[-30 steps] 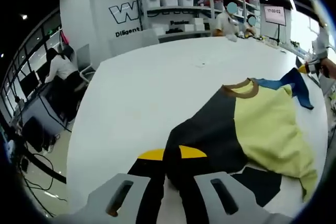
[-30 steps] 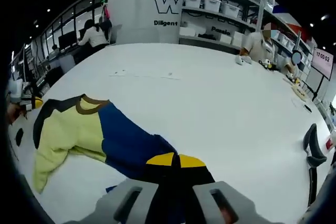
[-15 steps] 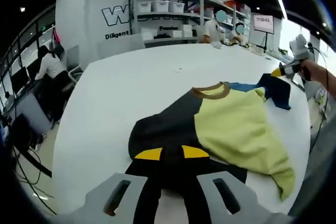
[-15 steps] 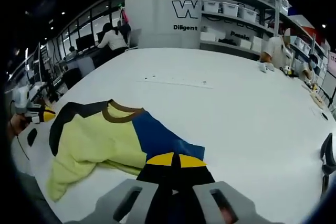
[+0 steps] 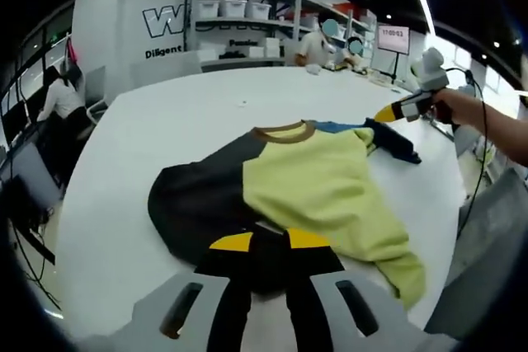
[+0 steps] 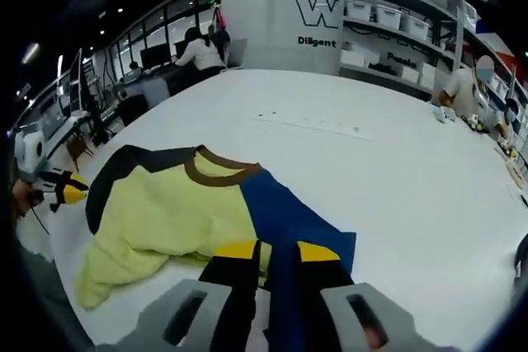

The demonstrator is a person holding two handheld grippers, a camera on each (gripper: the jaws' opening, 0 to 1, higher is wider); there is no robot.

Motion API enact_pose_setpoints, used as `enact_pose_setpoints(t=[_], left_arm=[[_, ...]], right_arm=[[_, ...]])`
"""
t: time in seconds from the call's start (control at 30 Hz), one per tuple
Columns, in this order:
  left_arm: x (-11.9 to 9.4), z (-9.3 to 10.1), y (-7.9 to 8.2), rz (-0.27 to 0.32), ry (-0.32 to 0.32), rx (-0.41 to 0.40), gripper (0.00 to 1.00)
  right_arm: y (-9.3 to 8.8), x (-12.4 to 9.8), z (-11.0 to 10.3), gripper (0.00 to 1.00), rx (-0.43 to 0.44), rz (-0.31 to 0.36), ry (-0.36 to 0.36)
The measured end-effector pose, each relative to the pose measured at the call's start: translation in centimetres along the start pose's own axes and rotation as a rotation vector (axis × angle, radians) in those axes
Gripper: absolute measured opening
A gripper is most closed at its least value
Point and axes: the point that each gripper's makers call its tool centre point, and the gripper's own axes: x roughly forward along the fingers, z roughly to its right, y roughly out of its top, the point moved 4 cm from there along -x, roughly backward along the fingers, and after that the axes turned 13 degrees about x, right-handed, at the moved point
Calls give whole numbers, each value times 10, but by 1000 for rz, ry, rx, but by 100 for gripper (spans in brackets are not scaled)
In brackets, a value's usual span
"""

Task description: Fold the garment on the visible template until the final outline fits inside the template.

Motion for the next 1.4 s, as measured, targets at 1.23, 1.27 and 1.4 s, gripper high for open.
enact_pose_setpoints(t=[1.23,1.27,1.4], left_arm=[[-2,142,-26,-137,-400,55,29],[-1,143,-27,-144,-397,57,28],[2,145,-32,-167,-388,73,23]], right_arm=[[-18,-19,-38,25,-1,32,82],[-19,-20,-37,25,2,34,80],[-19,-23,-36,25,11,41,77]])
